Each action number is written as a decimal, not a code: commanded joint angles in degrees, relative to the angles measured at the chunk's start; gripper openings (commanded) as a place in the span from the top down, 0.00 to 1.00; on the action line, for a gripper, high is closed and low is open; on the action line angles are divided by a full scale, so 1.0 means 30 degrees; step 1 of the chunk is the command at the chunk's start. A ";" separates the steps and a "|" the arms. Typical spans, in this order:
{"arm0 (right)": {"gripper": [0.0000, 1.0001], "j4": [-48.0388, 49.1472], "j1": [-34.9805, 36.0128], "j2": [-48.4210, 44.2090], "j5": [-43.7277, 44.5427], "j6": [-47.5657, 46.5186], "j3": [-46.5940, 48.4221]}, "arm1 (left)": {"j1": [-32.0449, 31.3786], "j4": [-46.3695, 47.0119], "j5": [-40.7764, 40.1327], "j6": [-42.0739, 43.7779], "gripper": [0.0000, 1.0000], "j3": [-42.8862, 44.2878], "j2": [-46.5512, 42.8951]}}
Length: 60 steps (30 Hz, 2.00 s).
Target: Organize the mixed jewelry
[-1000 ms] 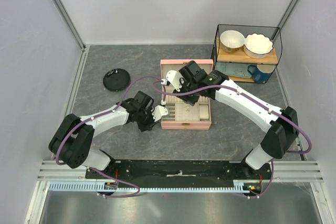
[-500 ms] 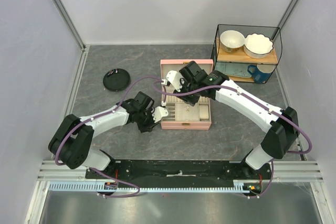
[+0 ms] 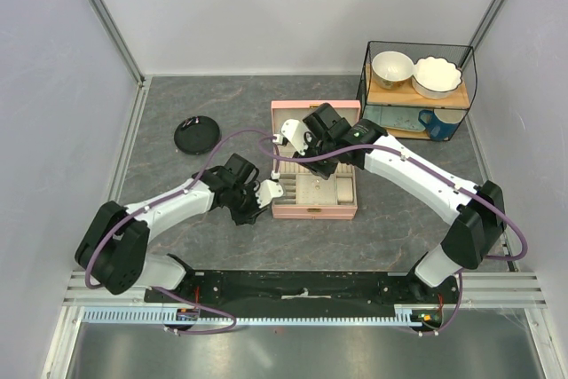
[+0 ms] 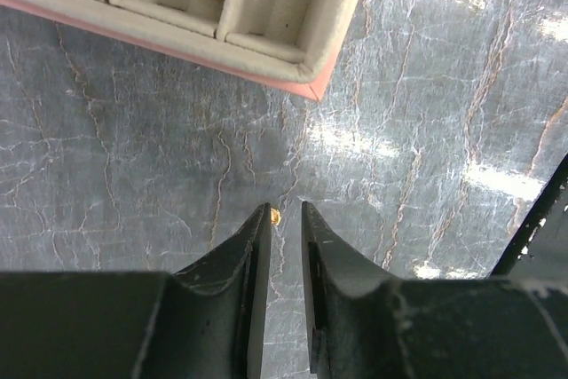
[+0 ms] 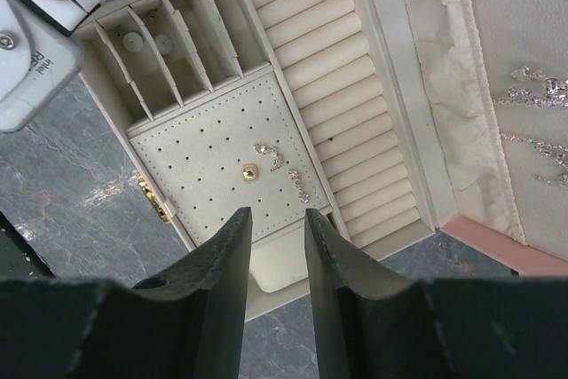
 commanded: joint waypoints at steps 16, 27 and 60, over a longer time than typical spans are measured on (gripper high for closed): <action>0.62 0.0787 -0.0109 -0.0744 0.0145 0.0111 -0.0339 | -0.0883 0.1002 -0.1734 -0.1210 0.72 -0.1731 -0.3072; 0.62 0.0934 -0.0255 -0.1066 0.0496 0.0140 -0.0661 | -0.2174 0.2114 -0.3491 -0.1620 0.72 -0.2259 -0.2517; 0.62 0.0935 -0.0402 -0.1154 0.0409 0.0169 -0.0808 | -0.2672 0.2731 -0.4137 -0.1591 0.76 -0.1878 -0.0612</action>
